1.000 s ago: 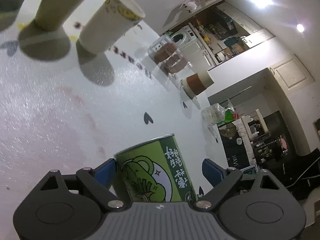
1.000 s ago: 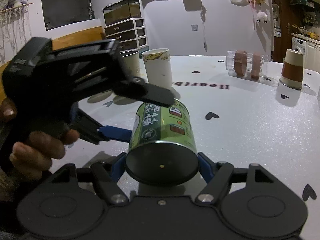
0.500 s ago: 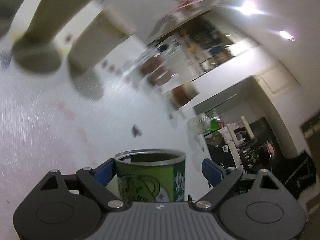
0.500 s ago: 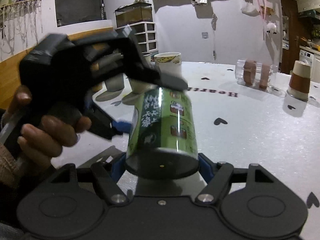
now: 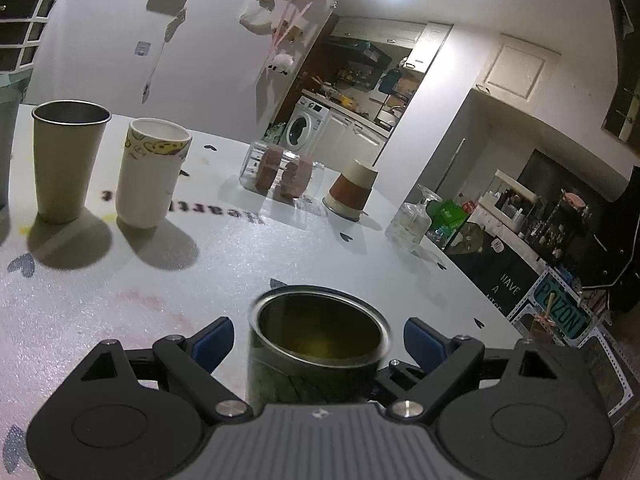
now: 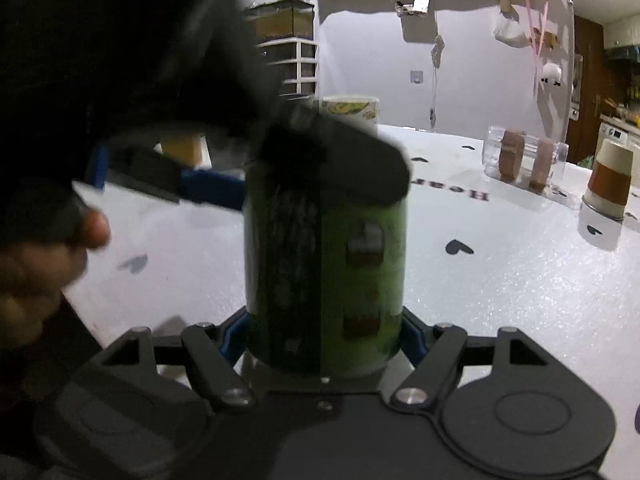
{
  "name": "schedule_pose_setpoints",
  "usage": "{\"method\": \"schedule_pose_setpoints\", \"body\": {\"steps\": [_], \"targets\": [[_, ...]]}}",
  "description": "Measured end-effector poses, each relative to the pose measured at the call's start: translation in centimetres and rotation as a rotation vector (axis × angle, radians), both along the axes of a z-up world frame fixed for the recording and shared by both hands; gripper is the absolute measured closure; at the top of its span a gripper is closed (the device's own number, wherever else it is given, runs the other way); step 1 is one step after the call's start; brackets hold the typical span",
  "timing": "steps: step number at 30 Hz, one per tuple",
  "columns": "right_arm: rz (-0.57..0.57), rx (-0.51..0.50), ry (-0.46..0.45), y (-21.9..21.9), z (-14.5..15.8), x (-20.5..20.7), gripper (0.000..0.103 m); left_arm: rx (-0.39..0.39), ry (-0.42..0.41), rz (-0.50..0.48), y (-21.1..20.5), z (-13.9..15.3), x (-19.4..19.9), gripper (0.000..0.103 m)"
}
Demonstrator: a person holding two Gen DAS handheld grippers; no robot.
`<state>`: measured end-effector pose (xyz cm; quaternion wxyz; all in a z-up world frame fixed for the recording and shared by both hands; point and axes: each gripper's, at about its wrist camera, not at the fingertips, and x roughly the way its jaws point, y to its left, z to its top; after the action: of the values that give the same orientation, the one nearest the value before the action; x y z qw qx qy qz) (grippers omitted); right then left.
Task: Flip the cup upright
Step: 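Close the left tool on the tin while the right tool opens and releases it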
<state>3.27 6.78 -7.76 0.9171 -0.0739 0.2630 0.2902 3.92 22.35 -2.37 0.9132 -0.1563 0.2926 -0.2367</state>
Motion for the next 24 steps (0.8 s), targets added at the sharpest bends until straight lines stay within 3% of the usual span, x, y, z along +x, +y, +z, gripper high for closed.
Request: {"method": "schedule_pose_setpoints", "body": {"steps": [4,7,17,22,24], "targets": [[-0.006,0.018,0.005,-0.1,0.0,0.1,0.028,0.057,-0.023,-0.011,-0.7,0.0,-0.4,0.012],[-0.009,0.022,0.002,0.0,0.0,0.2,0.028,0.114,-0.048,-0.003,-1.1,0.0,-0.6,0.020],[-0.001,0.027,0.003,-0.1,-0.1,-0.3,0.028,0.126,-0.051,0.026,-1.0,-0.1,-0.6,0.030],[-0.026,0.053,0.014,-0.3,0.2,0.0,0.022,0.148,-0.096,0.116,0.7,0.7,-1.0,0.030],[-0.044,0.063,0.008,-0.5,0.4,0.1,0.022,0.179,-0.113,0.197,2.0,1.0,-1.1,0.030]]}}
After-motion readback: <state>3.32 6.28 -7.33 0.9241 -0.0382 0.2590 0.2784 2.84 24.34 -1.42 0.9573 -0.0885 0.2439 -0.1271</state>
